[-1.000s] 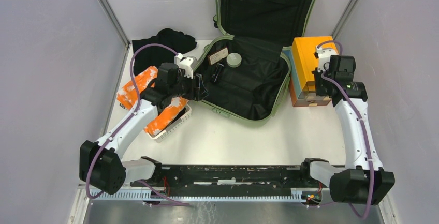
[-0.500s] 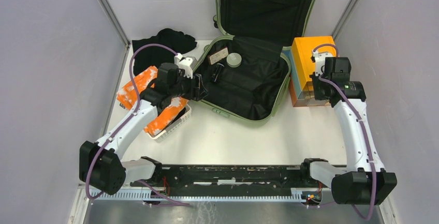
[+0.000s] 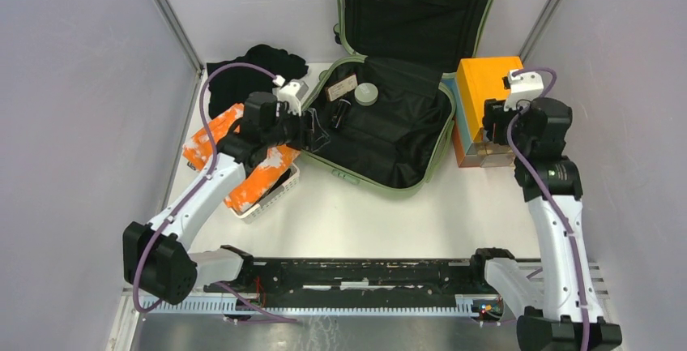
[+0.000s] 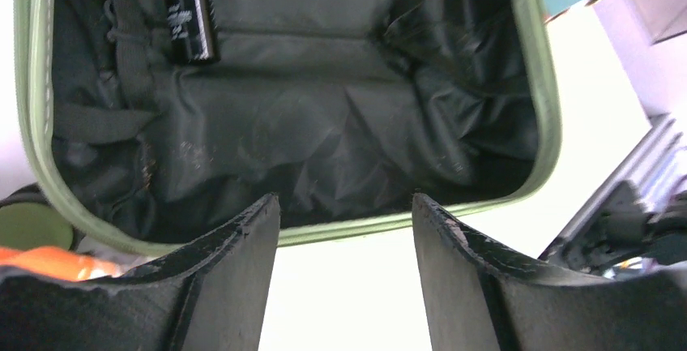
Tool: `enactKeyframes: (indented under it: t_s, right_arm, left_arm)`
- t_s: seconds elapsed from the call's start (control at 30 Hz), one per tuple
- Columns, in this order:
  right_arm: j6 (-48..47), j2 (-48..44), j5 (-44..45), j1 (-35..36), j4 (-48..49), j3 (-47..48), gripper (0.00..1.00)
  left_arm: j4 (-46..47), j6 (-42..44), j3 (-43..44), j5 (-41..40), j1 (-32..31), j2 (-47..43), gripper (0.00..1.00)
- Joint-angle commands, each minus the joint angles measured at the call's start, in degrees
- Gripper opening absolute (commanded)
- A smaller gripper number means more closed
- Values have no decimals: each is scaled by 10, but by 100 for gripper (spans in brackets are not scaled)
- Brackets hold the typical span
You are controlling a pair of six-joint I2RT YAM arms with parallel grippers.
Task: Open, take out, and arrange the luggage
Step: Open the drawer in the storage box, then pick up the personal item from the luggage.
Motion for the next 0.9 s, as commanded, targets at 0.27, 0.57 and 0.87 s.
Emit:
enactKeyframes:
  t_s: [0.27,0.57,0.87]
  right_arm:
    - [196,-56,-497,4,561,-229,96]
    - [108,-34,-435,70,451,-195,96]
    - [105,-53,-424,85,465,-226,96]
  left_arm:
    - [-11,-73,209,-109,-42,202,76]
    - [-83,21,398,-313,-78,422,76]
    - [-106,73,525,-367,-81,563,76]
